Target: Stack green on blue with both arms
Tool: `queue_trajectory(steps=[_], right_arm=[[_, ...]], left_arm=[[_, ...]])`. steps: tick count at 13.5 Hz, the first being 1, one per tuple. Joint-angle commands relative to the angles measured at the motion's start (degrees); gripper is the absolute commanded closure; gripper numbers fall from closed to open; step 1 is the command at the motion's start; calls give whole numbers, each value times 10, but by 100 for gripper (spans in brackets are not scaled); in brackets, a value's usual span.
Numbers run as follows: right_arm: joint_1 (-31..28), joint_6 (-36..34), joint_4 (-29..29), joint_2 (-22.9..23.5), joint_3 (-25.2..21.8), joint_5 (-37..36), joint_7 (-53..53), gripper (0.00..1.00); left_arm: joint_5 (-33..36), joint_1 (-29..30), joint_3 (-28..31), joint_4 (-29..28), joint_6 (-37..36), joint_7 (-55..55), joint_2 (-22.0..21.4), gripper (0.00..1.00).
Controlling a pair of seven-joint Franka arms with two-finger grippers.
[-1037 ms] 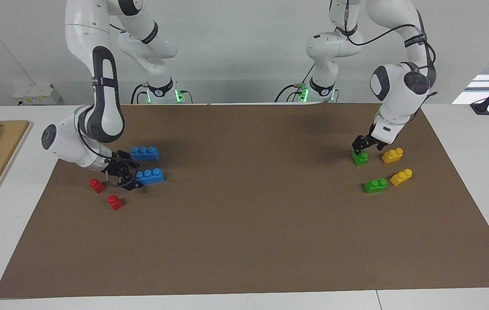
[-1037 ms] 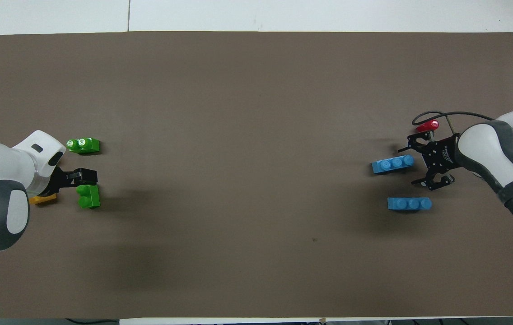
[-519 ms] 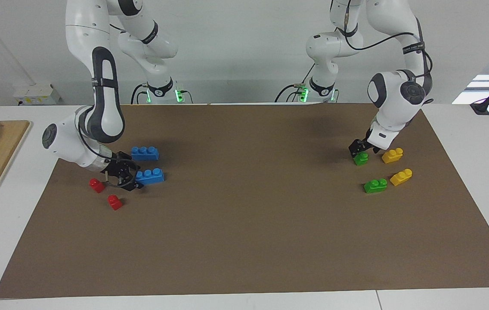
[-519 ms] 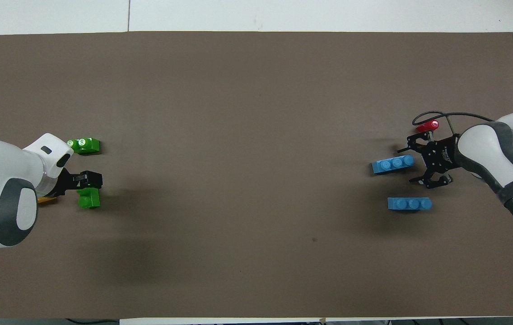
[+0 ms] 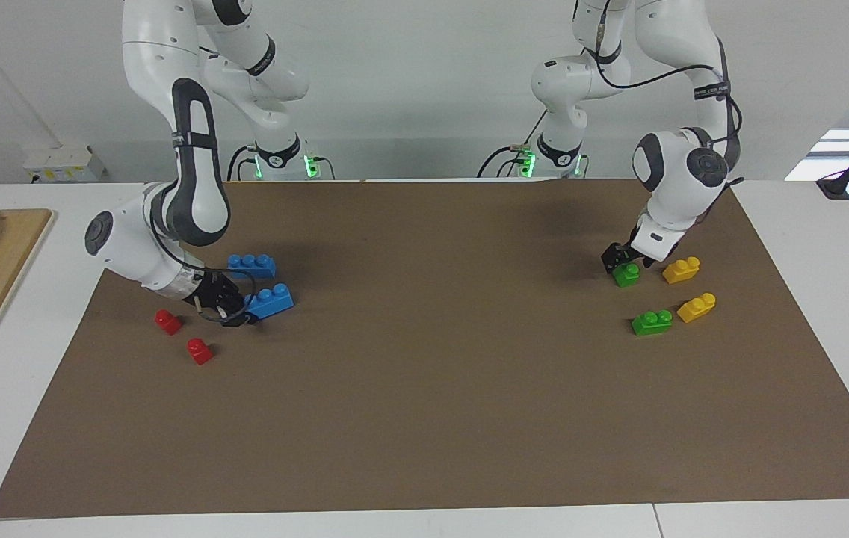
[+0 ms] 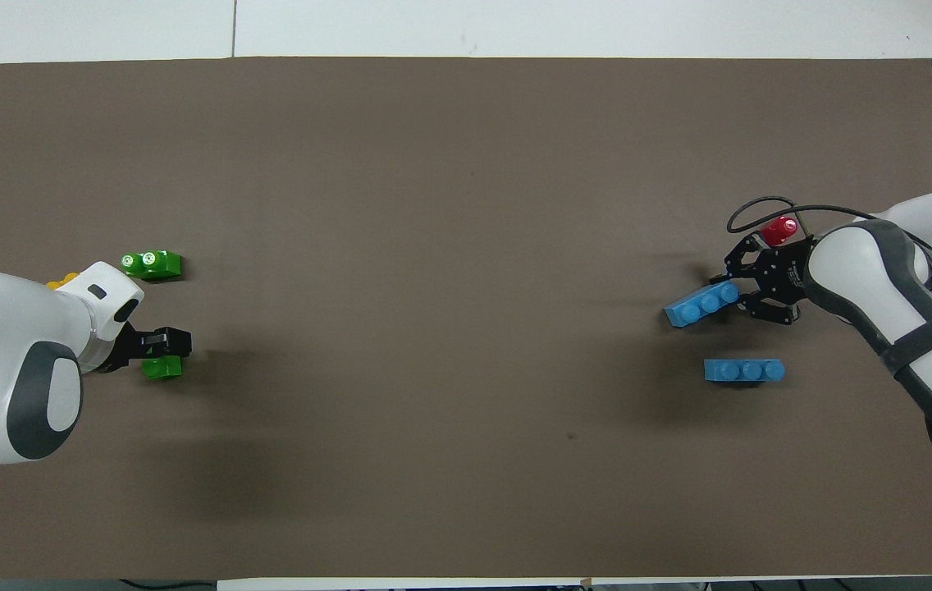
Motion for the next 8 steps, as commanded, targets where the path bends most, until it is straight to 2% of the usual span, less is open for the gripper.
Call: queue_trajectory(steps=[1,3,4,5,6,8], right_arm=[[23,-13,53,6,6,15,89,100],[54,-22,83,6,6,21,167,100],[74,-22,92,6,6,45,203,100],[96,-22,99,6,6,70,235,100],[117,-15,105,6,6,79,276,100],[158,0,107,6,6,81,339,100]], left_arm=[[8,8,-3,-17,14,4,-11,13],[8,8,-3,-17,14,1,-11,35],[8,7,-3,-17,14,1,-11,54],[8,7,-3,-16,14,1,-11,80],[8,6,-3,-16,12,4,-10,100],[8,0,-3,-7,3,0,-8,100]])
